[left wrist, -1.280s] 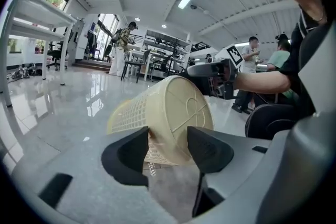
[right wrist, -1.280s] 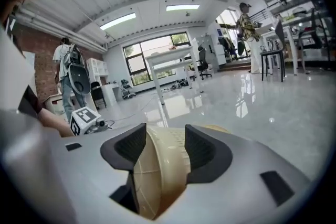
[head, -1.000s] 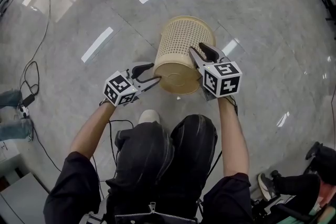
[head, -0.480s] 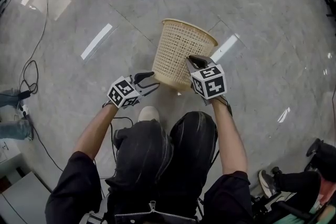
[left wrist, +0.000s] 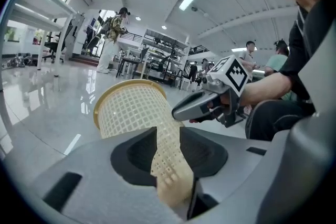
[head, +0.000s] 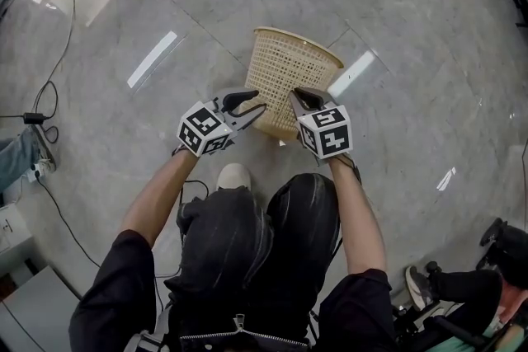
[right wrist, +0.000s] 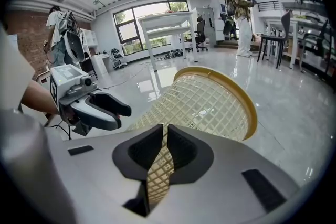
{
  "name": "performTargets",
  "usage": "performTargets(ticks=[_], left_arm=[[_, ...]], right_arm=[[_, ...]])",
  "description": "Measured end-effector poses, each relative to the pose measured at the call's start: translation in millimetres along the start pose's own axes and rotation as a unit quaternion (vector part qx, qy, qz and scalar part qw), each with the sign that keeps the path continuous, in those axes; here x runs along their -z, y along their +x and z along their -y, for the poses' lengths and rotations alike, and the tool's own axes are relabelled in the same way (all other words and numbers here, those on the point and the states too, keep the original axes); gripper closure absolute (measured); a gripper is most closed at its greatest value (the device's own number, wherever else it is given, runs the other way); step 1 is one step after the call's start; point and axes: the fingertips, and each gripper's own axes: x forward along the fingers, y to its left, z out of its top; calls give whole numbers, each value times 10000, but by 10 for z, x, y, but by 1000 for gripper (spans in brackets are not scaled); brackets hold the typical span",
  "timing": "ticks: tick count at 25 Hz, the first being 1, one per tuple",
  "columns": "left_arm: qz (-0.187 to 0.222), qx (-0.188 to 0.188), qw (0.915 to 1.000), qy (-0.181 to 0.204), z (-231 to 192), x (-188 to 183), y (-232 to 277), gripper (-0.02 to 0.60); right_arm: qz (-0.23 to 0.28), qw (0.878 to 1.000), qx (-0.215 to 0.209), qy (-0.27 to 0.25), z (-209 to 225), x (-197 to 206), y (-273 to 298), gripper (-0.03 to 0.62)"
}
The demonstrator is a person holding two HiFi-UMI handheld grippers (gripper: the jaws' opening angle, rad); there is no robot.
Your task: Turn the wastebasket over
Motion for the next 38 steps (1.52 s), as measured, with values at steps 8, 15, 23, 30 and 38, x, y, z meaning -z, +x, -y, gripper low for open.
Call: performTargets(ticks=[8, 15, 23, 30, 38], left_arm=[[-146, -257, 9993, -213, -118, -24, 294, 557], [-107, -206, 9995, -198, -127, -9, 297, 558], [-186, -65, 9997, -173, -120, -15, 310, 558], [-227, -19, 9997, -82, -102, -18, 352, 558], [-199, 34, 9998, -40, -107, -34, 354, 558]], right_arm=[[512, 9975, 392, -284, 162, -343, -178, 557], [754, 9881, 1207, -579, 879, -884, -426, 556], [-196, 9846, 830, -1524, 906, -868, -102, 505], [-325, 9832, 743, -1638, 924, -807, 16, 507], [-457, 9813, 668, -1746, 944, -828, 23, 507]])
